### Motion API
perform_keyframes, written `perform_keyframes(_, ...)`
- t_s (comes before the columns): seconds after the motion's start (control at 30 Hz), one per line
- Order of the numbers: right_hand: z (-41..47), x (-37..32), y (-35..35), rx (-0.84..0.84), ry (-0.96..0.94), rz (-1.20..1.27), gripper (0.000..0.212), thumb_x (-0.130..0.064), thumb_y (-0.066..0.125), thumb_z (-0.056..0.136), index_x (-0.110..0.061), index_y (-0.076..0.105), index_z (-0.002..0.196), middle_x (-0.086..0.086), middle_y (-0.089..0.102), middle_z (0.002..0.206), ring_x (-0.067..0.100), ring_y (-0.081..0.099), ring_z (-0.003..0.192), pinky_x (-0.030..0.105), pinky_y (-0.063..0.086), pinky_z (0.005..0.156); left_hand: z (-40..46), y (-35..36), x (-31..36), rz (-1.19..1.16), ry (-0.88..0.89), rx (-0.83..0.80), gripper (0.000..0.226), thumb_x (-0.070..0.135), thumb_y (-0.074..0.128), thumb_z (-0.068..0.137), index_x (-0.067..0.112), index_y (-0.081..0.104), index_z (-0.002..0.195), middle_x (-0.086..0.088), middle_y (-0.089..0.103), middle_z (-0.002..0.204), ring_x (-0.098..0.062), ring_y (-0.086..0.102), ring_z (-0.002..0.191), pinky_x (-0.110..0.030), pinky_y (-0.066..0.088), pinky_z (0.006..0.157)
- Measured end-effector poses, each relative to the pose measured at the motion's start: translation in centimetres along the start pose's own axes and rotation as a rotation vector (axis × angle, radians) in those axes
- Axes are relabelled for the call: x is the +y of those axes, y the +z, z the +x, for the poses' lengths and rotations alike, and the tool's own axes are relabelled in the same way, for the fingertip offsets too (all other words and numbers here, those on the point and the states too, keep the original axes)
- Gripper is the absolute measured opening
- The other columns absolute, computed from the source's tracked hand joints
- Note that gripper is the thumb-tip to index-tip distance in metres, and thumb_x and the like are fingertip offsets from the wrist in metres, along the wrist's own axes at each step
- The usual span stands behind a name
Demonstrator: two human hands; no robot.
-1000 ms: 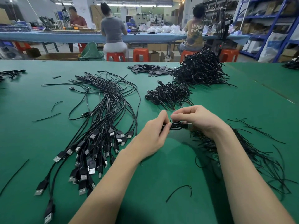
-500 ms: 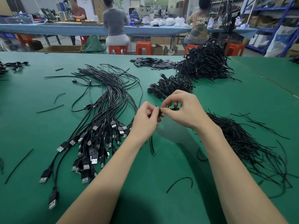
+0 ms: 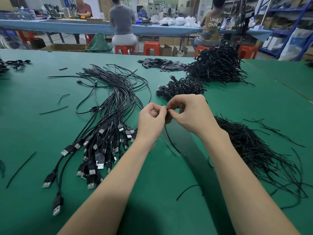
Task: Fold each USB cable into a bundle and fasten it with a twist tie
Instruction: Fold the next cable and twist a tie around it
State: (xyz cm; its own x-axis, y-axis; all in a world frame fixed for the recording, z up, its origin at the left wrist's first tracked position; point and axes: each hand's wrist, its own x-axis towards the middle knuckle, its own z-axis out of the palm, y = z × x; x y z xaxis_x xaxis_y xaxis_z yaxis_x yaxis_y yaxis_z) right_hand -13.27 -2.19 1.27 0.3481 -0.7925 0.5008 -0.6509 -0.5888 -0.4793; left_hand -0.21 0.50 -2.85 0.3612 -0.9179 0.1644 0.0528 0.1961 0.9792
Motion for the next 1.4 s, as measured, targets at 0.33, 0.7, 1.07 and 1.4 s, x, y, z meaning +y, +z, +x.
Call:
perform_keyframes(0.33, 0.0, -0.2, 0.4, 0.054, 0.006, 0.024, 0.007, -0.019, 0.075, 0.084, -0.022, 0.081, 0.085, -0.012, 0.076, 0.077, 0.007, 0.067, 0.068, 0.022, 0.054, 0.076, 0.2, -0.4, 0.7, -0.001, -0.011, 0.019, 0.02, 0.013, 0.064, 0.094, 0.008, 0.059, 0.076, -0.003, 0.071, 0.062, -0.013, 0.07, 0.062, -0.028, 0.06, 0.071)
perform_keyframes(0.7, -1.0, 1.1, 0.6, 0.086, 0.015, 0.223, 0.009, -0.006, 0.075, 0.079, -0.015, 0.076, 0.079, -0.01, 0.071, 0.071, 0.005, 0.067, 0.07, 0.007, 0.045, 0.064, 0.3, -2.2, 1.3, -0.539, -0.526, -0.238, 0.005, 0.005, 0.06, 0.094, 0.006, 0.065, 0.093, -0.006, 0.075, 0.079, -0.013, 0.073, 0.069, -0.025, 0.059, 0.064)
perform_keyframes(1.07, -1.0, 2.0, -0.1, 0.024, 0.023, 0.283, 0.008, -0.01, 0.078, 0.085, -0.018, 0.08, 0.084, -0.012, 0.075, 0.077, 0.003, 0.069, 0.072, 0.015, 0.053, 0.062, 0.5, -2.6, 0.6, -0.62, -0.53, -0.302, 0.015, -0.001, 0.074, 0.068, 0.002, 0.079, 0.082, -0.019, 0.075, 0.097, -0.023, 0.075, 0.083, -0.026, 0.06, 0.07)
perform_keyframes(1.4, -0.8, 2.4, -0.5, -0.034, 0.003, 0.236, 0.01, -0.017, 0.079, 0.083, -0.026, 0.081, 0.088, -0.019, 0.074, 0.08, 0.004, 0.07, 0.076, 0.027, 0.06, 0.073, 0.5, -1.8, 1.0, -0.592, -0.55, -0.214, 0.013, 0.002, 0.069, 0.083, -0.002, 0.07, 0.095, -0.015, 0.076, 0.087, -0.018, 0.075, 0.072, -0.024, 0.059, 0.063)
